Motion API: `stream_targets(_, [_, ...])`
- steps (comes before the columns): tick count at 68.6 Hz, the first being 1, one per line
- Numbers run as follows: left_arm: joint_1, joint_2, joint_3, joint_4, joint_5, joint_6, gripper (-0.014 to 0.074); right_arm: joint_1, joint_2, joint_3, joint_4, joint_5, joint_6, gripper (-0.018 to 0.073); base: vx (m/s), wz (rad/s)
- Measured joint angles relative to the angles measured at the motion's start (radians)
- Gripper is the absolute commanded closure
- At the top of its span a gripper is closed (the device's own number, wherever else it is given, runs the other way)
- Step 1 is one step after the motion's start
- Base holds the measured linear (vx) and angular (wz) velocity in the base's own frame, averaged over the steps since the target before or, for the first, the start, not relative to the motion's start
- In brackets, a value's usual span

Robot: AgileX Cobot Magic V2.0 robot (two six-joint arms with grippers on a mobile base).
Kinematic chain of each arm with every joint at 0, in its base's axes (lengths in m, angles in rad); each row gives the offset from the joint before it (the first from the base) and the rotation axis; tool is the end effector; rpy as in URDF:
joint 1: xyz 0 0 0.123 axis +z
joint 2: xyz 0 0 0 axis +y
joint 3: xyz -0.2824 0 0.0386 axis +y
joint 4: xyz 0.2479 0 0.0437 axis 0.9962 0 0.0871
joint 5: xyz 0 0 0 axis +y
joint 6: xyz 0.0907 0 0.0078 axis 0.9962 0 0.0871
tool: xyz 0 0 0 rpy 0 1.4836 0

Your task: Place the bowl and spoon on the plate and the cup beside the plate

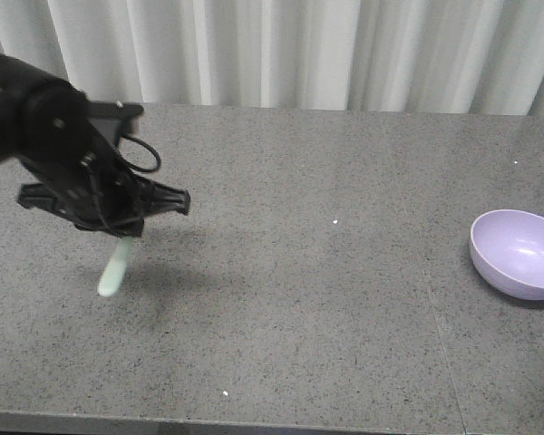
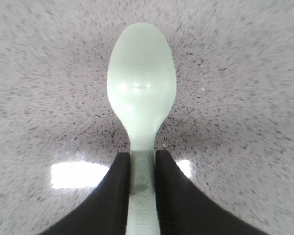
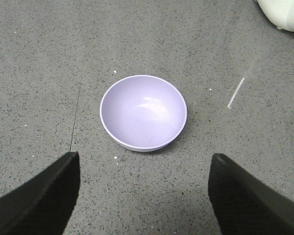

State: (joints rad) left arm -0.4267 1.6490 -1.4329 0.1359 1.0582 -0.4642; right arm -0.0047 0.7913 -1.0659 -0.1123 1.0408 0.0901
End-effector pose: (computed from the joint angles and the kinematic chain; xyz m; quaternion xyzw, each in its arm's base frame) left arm 0.3195 -0.1334 0.3073 0.0030 0.9796 -0.0238 0.1994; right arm 0.1263 -0.0094 0.4035 0.0380 0.9000 -0.0375 0.4326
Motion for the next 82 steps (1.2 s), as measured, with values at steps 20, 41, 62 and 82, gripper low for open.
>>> stream_targets(20, [0.0, -0.194, 0.0, 0.023, 0.043, 0.007, 0.0604, 0.0, 0.0, 0.0, 0.0, 0.0, 0.0, 0.0022, 0.0, 0.0])
stream_targets(41, [0.0, -0.212, 0.0, 0.025, 0.049, 0.013, 0.0604, 0.0, 0.006, 0.0, -0.002, 0.018, 0.022, 0.0022, 0.0, 0.0])
stream_targets(62, [0.0, -0.212, 0.0, 0.025, 0.049, 0.014, 0.0604, 0.0, 0.169, -0.005, -0.103, 0.044, 0.104, 0.0022, 0.0, 0.0])
stream_targets(82, [0.0, -0.212, 0.0, 0.025, 0.049, 0.014, 0.0604, -0.076, 0.359, -0.114, -0.161, 0.039, 0.133, 0.0022, 0.0, 0.0])
